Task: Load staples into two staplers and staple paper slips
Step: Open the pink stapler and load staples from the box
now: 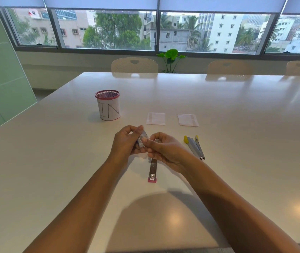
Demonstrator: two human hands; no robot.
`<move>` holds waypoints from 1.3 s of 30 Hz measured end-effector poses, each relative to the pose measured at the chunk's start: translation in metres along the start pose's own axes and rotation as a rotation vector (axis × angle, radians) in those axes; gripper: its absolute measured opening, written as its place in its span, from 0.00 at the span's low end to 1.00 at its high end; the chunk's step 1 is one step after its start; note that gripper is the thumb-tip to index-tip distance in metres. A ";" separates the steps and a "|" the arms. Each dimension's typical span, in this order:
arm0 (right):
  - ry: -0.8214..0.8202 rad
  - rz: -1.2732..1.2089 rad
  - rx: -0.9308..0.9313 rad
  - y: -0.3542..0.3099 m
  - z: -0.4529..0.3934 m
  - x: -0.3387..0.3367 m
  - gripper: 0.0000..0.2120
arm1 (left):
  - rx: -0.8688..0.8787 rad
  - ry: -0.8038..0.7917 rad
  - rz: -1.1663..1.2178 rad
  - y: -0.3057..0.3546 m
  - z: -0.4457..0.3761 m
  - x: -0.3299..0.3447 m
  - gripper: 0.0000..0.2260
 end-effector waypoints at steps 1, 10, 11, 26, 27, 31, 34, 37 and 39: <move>0.005 0.012 -0.007 0.000 0.000 0.000 0.08 | 0.000 -0.016 0.019 0.000 0.000 0.001 0.07; 0.067 0.349 -0.037 0.007 -0.003 0.011 0.11 | 0.041 -0.022 -0.194 0.002 -0.001 -0.002 0.10; 0.086 0.446 -0.057 0.006 -0.003 0.012 0.11 | 0.078 0.040 -0.292 0.004 -0.002 -0.006 0.09; 0.501 0.416 -0.221 -0.001 -0.009 -0.040 0.04 | -0.065 0.325 -1.223 -0.012 -0.002 -0.047 0.17; 0.501 0.433 -0.204 0.000 -0.008 -0.041 0.04 | -0.078 0.336 -1.232 -0.013 -0.003 -0.048 0.17; 0.452 0.366 -0.170 0.004 -0.009 -0.044 0.12 | -0.042 0.457 -1.270 -0.008 0.000 -0.049 0.16; 0.483 0.375 -0.159 0.007 -0.011 -0.046 0.12 | 0.052 0.514 -1.289 0.001 0.001 -0.042 0.16; 0.496 0.390 -0.148 0.008 -0.017 -0.048 0.11 | 0.220 0.345 -1.192 0.006 0.002 -0.018 0.13; 0.486 0.371 -0.151 0.010 -0.020 -0.050 0.10 | 0.218 0.111 -1.096 0.003 0.004 0.006 0.14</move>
Point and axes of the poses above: each hand's wrist, its own z-axis away from the middle knuckle, its own x-axis out of the palm, y = z × x, the point moved 3 cm from there along -z, towards the middle knuckle, and after that the axes turned 14 degrees about -y, right-handed, at the moved point
